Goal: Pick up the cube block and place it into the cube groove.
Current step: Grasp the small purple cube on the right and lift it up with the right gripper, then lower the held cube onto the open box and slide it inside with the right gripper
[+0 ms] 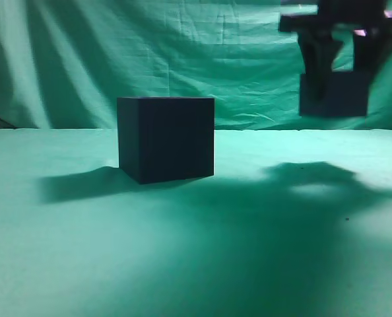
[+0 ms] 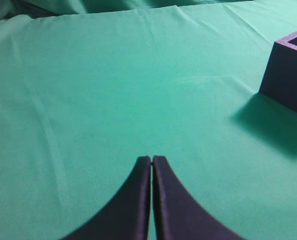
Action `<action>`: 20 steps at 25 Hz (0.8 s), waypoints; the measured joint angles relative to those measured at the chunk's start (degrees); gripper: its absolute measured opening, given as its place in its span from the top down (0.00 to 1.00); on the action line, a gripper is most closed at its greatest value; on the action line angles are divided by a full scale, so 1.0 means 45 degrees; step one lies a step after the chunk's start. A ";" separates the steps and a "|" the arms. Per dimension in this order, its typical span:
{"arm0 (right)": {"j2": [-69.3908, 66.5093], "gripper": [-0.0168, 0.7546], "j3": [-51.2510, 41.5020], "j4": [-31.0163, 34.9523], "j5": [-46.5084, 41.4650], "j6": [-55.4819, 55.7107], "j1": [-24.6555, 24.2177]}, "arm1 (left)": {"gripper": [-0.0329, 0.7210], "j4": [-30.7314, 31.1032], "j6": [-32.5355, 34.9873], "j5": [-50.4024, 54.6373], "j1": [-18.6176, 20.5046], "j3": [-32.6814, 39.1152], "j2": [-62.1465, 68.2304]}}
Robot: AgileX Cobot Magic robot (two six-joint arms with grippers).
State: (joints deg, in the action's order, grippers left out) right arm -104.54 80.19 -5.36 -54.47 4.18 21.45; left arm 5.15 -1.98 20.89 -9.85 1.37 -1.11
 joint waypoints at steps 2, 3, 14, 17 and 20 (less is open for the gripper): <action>0.0000 0.42 0.1115 0.0026 -0.1106 -0.0003 0.0465 | 0.96 0.0000 0.0000 0.0000 0.0000 0.0000 0.0000; 0.0000 0.42 0.1694 0.0026 -0.1549 0.0020 0.0830 | 0.96 0.0000 0.0000 0.0000 0.0000 0.0000 0.0000; -0.0224 0.42 0.4016 0.0254 -0.3000 0.0595 0.4748 | 0.96 0.0000 0.0000 0.0000 0.0000 0.0000 0.0000; -0.0761 0.42 0.4023 0.0323 -0.2892 0.1073 0.5055 | 0.96 0.0000 0.0000 0.0000 0.0000 0.0000 0.0000; -0.1137 0.42 0.4023 0.0536 -0.2514 0.1348 0.5202 | 0.96 0.0000 0.0000 0.0000 0.0000 0.0000 0.0000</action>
State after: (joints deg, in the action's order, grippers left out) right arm -109.66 98.29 -2.95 -65.78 10.25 44.86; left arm 5.15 -1.98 20.89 -9.85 1.37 -1.11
